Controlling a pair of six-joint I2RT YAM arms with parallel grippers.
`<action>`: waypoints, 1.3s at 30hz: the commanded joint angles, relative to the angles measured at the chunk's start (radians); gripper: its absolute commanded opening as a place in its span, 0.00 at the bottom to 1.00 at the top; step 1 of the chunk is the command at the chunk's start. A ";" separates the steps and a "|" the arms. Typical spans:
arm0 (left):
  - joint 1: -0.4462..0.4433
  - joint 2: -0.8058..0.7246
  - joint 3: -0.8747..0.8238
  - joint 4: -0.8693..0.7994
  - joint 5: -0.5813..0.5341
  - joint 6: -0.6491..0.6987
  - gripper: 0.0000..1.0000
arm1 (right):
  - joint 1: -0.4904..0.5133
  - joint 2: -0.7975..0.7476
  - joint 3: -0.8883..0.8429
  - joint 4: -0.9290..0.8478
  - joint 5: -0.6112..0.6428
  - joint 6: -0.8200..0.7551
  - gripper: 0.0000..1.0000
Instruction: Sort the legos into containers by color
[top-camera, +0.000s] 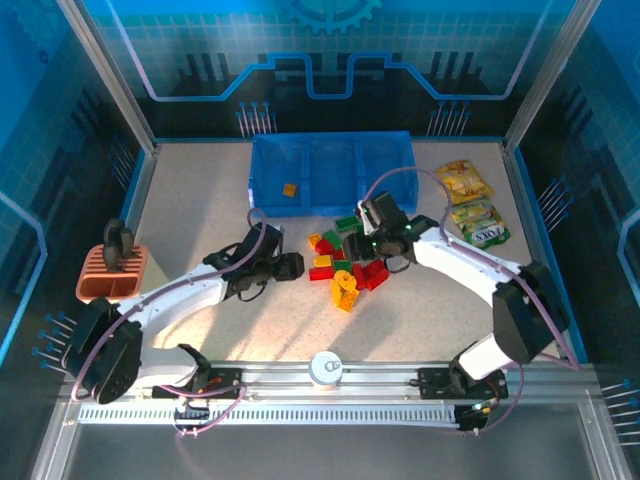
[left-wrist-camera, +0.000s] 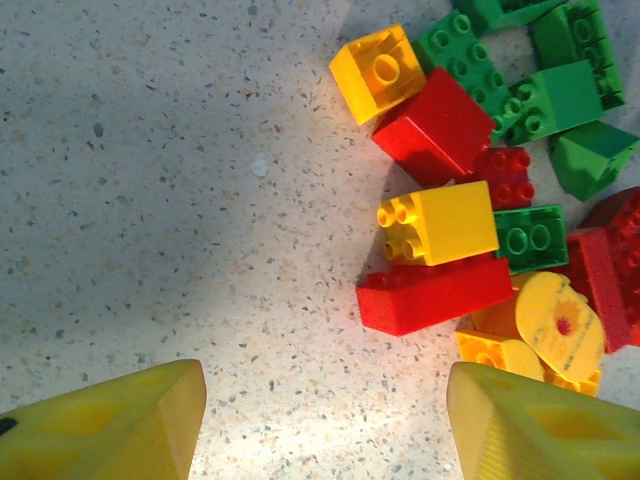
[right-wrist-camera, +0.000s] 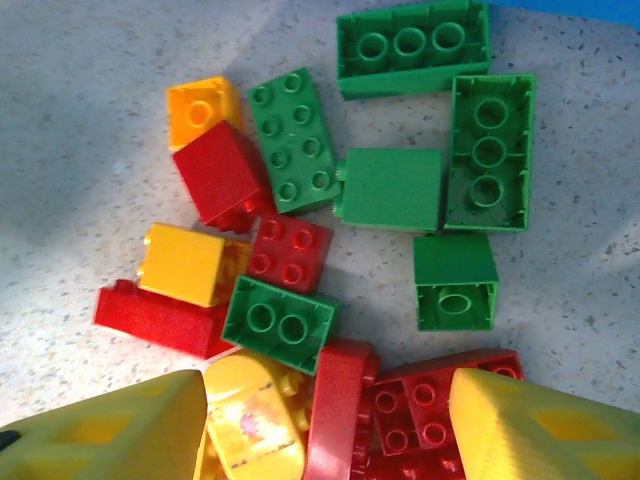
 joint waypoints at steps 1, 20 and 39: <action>-0.012 -0.047 -0.035 0.016 0.022 -0.030 0.66 | 0.011 0.099 0.090 -0.111 0.069 -0.026 0.66; -0.023 -0.223 -0.104 -0.086 -0.044 -0.034 0.67 | 0.009 0.435 0.395 -0.208 0.136 -0.057 0.61; -0.022 -0.278 -0.106 -0.111 -0.075 -0.029 0.67 | 0.013 0.476 0.403 -0.211 0.136 -0.046 0.44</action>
